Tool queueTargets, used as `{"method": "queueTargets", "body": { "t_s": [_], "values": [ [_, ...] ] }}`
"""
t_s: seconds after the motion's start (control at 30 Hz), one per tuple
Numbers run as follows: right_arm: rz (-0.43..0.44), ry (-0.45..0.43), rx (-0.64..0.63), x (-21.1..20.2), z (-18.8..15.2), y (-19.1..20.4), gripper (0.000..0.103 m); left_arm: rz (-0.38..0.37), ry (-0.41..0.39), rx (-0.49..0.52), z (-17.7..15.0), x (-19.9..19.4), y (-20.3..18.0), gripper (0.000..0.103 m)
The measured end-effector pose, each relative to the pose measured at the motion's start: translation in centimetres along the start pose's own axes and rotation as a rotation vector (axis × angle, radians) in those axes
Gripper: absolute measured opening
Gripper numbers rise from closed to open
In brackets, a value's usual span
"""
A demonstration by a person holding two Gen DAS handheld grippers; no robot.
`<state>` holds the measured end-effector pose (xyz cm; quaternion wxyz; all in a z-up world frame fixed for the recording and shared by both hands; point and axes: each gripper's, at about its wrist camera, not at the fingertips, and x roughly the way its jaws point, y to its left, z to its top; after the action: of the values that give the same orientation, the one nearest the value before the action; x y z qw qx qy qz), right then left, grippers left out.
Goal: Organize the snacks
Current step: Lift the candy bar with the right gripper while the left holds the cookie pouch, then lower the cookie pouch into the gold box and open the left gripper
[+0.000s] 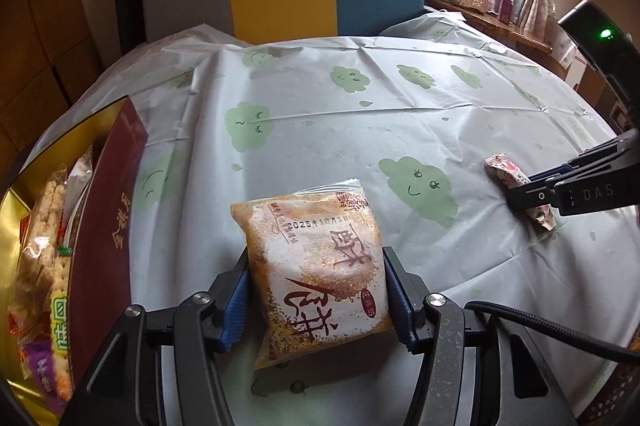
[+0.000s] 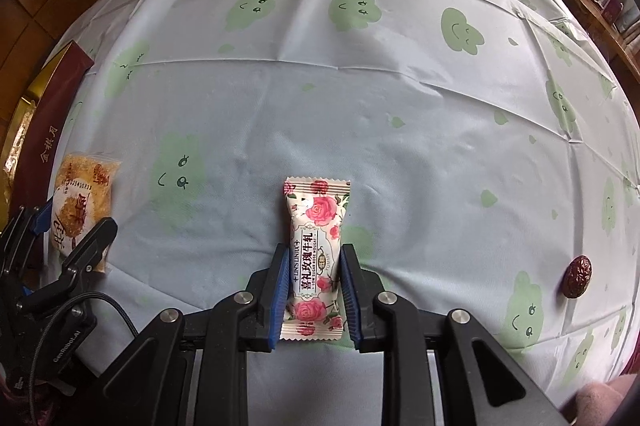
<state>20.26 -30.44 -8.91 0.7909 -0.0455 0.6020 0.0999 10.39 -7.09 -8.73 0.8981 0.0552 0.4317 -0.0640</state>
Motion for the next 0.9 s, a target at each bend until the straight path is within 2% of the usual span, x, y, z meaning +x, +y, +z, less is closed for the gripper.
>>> {"method": "queueTargets", "body": {
  "t_s": [0.23, 0.57, 0.9],
  "values": [
    [-0.04, -0.006, -0.052, 0.7, 0.1, 2.1, 0.025, 0.022, -0.046, 0.009, 0.5, -3.1, 0.2, 0.059],
    [-0.046, -0.008, -0.065, 0.6, -0.2, 3.1, 0.025, 0.04, -0.108, -0.011, 1.4, -6.7, 1.8, 0.059],
    [-0.06, -0.013, -0.086, 0.5, 0.0, 3.4, 0.024, 0.053, -0.138, -0.085, 1.0, -8.6, 5.0, 0.059]
  ]
}}
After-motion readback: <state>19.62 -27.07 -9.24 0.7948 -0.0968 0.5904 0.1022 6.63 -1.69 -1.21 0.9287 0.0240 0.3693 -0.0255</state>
